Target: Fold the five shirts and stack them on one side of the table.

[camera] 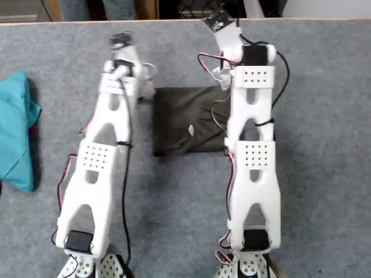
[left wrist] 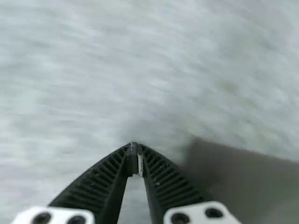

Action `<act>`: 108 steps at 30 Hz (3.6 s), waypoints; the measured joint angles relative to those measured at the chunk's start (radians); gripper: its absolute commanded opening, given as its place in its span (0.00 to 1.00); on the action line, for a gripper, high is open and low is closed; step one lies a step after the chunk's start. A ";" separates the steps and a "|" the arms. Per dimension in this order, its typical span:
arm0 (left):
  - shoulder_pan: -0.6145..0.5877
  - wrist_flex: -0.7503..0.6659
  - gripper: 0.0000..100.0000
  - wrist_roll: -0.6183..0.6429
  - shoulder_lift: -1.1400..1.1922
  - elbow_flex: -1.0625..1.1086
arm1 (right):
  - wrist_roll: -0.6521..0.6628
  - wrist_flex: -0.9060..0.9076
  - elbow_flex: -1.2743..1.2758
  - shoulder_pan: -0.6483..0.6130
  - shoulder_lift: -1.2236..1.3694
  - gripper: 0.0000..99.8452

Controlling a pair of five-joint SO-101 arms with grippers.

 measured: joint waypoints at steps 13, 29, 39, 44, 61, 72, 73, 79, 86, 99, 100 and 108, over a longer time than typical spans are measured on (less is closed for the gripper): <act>-0.147 0.232 0.03 -0.259 -0.032 -0.175 | -0.112 0.002 0.098 -0.137 0.000 0.01; -0.141 0.189 0.03 -0.399 -0.474 0.565 | -0.270 0.000 0.689 -0.077 -0.247 0.01; -0.143 -0.002 0.03 -0.399 -0.516 0.950 | -0.184 0.000 1.209 0.072 -0.549 0.01; -0.143 -0.038 0.03 -0.400 -0.600 1.063 | -0.057 -0.002 1.338 0.229 -0.664 0.01; 0.034 -0.493 0.03 -0.402 -0.913 1.651 | -0.250 -0.242 1.183 -0.054 -0.582 0.01; 0.034 -0.646 0.03 -0.400 -1.020 1.818 | -0.258 -0.104 1.137 -0.068 -0.474 0.01; 0.034 -0.647 0.03 -0.400 -1.020 1.818 | -0.258 -0.087 1.137 -0.063 -0.474 0.01; 0.034 -0.647 0.03 -0.400 -1.020 1.818 | -0.199 -0.006 1.135 -0.012 -0.479 0.01; 0.029 -0.649 0.03 -0.400 -1.022 1.823 | -0.126 -0.005 1.323 0.103 -0.620 0.01; 0.028 -0.649 0.03 -0.400 -1.022 1.823 | 0.043 -0.025 1.560 0.334 -0.934 0.01; 0.028 -0.649 0.03 -0.400 -1.022 1.823 | 0.018 -0.041 1.560 0.319 -0.939 0.01; 0.028 -0.649 0.03 -0.400 -1.022 1.823 | -0.169 -0.166 1.560 0.069 -0.916 0.01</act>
